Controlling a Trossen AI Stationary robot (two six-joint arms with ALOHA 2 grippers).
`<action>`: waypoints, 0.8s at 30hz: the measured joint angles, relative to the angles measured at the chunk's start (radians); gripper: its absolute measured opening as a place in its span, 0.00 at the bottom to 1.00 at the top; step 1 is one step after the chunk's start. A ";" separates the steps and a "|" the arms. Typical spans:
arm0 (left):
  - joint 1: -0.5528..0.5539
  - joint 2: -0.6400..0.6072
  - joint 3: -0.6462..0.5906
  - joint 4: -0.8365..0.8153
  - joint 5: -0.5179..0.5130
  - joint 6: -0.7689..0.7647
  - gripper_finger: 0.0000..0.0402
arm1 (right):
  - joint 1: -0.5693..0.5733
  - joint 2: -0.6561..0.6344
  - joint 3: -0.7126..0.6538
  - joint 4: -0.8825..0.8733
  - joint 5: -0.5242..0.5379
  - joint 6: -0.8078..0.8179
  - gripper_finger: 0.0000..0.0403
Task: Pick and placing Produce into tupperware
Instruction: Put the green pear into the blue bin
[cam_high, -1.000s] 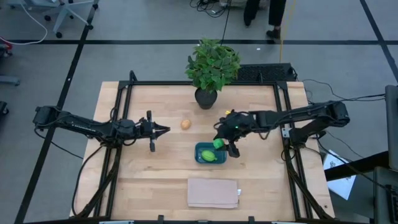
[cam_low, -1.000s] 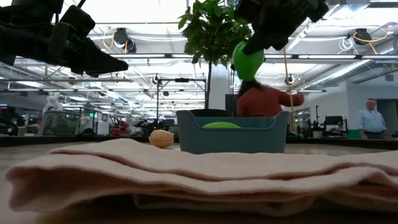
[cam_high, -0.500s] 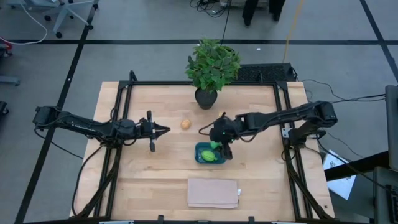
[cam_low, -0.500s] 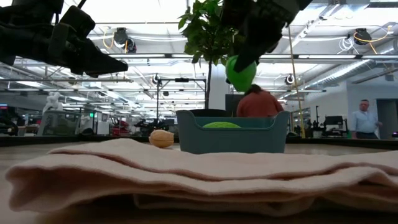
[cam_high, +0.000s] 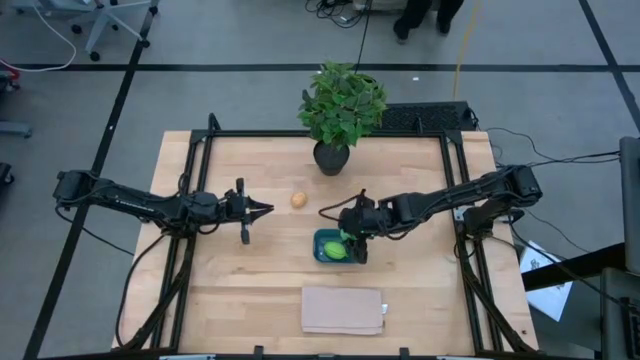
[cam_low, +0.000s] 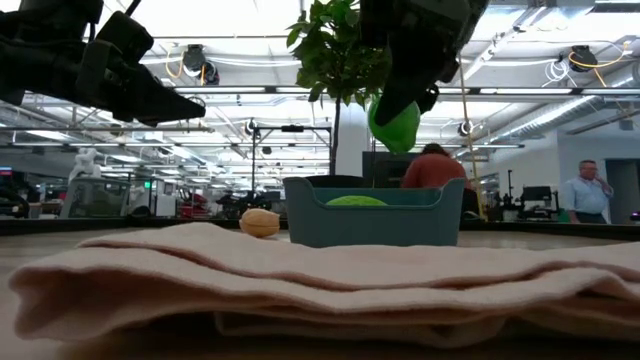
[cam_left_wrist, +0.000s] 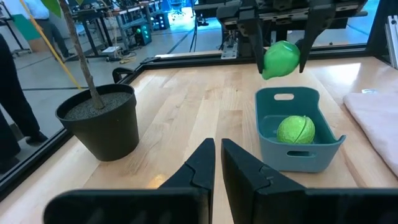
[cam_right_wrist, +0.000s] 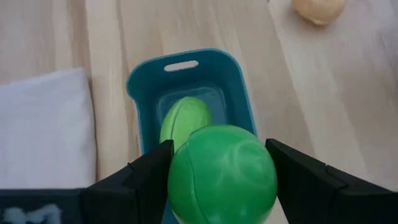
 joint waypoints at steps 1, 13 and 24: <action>0.000 0.000 0.000 0.001 0.000 0.000 0.08 | 0.004 0.000 0.000 -0.005 0.010 0.027 0.58; 0.000 0.000 0.000 -0.005 0.000 0.000 0.08 | 0.016 0.000 0.000 -0.049 0.029 0.076 0.58; 0.000 0.000 0.000 -0.006 0.000 0.000 0.08 | 0.037 0.001 0.005 -0.057 0.033 0.105 0.55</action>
